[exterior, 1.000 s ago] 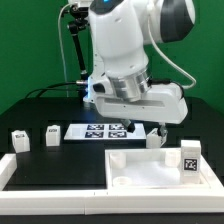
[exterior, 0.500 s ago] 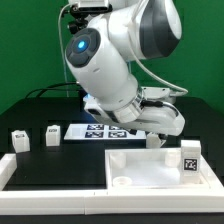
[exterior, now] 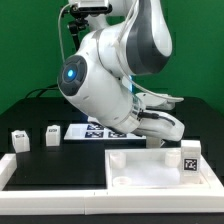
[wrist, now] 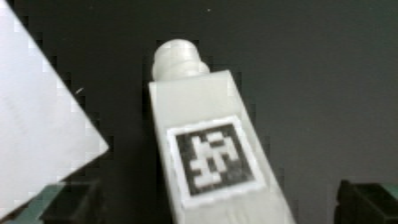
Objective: Assemble square table
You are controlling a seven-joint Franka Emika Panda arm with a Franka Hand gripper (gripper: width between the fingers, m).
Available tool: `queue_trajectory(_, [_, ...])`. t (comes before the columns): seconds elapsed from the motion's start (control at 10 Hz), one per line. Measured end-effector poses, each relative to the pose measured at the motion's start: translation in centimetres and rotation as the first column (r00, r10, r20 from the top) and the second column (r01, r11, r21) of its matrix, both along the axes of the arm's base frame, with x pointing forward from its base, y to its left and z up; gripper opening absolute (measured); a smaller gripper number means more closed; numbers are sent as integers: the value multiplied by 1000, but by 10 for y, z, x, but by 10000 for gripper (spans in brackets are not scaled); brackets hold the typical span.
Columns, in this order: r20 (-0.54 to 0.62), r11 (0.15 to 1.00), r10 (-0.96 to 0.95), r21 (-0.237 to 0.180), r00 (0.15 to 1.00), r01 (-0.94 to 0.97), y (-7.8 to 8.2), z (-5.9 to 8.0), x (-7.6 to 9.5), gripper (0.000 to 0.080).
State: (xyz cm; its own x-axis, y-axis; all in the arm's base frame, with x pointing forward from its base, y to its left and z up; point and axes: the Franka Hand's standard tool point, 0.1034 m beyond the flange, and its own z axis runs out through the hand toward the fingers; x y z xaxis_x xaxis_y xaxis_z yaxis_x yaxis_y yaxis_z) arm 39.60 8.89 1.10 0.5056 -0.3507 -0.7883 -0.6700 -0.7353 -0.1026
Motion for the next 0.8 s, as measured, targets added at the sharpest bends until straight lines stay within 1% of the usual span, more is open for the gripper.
queue_trajectory(0.1, [-5,1000,2,0,1000,-2,3,-3,-4,649])
queue_trajectory(0.4, [-5,1000,1,-1,1000,-1,2,-3,-4,645])
queue_trajectory(0.5, [-5,1000,0,-1,1000,0,2,-3,-4,496])
queue_trajectory(0.6, [-5,1000,0,-1,1000,0,2,-3,-4,496])
queue_trajectory(0.7, [-5,1000,0,-1,1000,0,2,-3,-4,360])
queue_trajectory(0.8, [-5,1000,0,-1,1000,0,2,-3,-4,289])
